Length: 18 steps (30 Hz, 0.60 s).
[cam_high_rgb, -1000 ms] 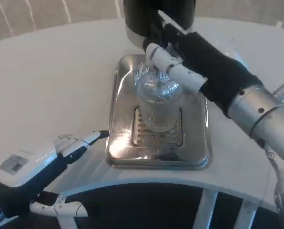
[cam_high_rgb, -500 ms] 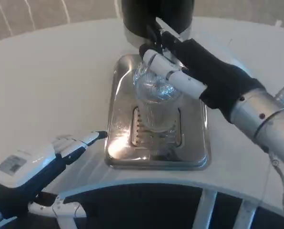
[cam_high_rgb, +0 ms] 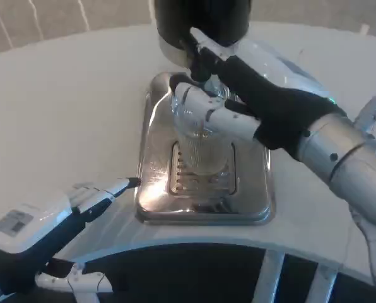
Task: Grasp the cup under the faucet to collect the drink, then remove the cup.
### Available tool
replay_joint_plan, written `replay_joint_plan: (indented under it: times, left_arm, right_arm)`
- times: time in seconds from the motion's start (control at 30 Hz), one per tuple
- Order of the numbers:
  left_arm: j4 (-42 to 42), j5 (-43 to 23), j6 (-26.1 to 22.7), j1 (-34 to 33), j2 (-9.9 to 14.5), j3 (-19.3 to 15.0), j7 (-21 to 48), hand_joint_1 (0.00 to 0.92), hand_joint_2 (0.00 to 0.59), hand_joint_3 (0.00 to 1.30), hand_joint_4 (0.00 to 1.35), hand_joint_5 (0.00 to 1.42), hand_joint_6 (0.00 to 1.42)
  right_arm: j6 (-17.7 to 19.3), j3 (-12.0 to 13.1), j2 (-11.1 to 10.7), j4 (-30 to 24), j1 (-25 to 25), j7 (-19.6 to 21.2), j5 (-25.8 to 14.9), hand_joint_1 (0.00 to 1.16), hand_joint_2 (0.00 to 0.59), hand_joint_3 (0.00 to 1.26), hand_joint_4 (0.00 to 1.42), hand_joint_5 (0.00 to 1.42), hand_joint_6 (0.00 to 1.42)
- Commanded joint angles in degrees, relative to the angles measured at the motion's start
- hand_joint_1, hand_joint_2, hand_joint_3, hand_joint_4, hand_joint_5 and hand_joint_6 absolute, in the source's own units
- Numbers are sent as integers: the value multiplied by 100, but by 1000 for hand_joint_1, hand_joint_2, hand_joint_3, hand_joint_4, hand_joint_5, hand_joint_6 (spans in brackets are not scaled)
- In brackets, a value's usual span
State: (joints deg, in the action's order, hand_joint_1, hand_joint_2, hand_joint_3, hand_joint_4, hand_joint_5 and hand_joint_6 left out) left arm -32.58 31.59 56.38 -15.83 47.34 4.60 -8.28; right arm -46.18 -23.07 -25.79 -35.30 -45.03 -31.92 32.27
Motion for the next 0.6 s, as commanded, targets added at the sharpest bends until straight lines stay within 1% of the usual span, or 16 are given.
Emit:
replay_joint_plan:
  times: [0.03,0.13,0.23,0.3,0.43,0.53,0.6]
  left_arm:
    - [92,-127,-46,146,50,-108,109,98,75,96,76,141,167]
    - [133,-206,-81,180,27,-155,194,98,75,96,76,141,167]
    - [152,-600,-244,176,-70,-184,458,95,71,90,69,150,167]
    - [195,-949,-430,173,-158,-204,694,104,63,56,50,155,174]
    - [412,-1625,-916,177,-377,-280,1150,110,39,11,17,180,203]
    - [683,-1926,-1296,177,-542,-326,1394,116,33,0,5,183,211]
    - [918,-2085,-1623,136,-753,-323,1492,122,26,0,2,194,225]
  right_arm:
    - [485,-377,-39,-28,-117,-300,96,0,472,0,0,0,0]
    - [674,-459,-80,-23,-106,-364,275,0,474,0,0,0,0]
    - [749,-422,-62,-29,-34,-394,348,0,478,0,0,0,0]
    - [785,-387,-52,-42,7,-417,387,0,480,0,0,0,0]
    - [823,-329,-54,-98,96,-472,471,0,486,0,0,0,0]
    - [822,-302,-44,-136,145,-528,530,0,488,0,0,0,0]
    - [803,-297,-38,-174,166,-570,571,0,488,0,0,0,0]
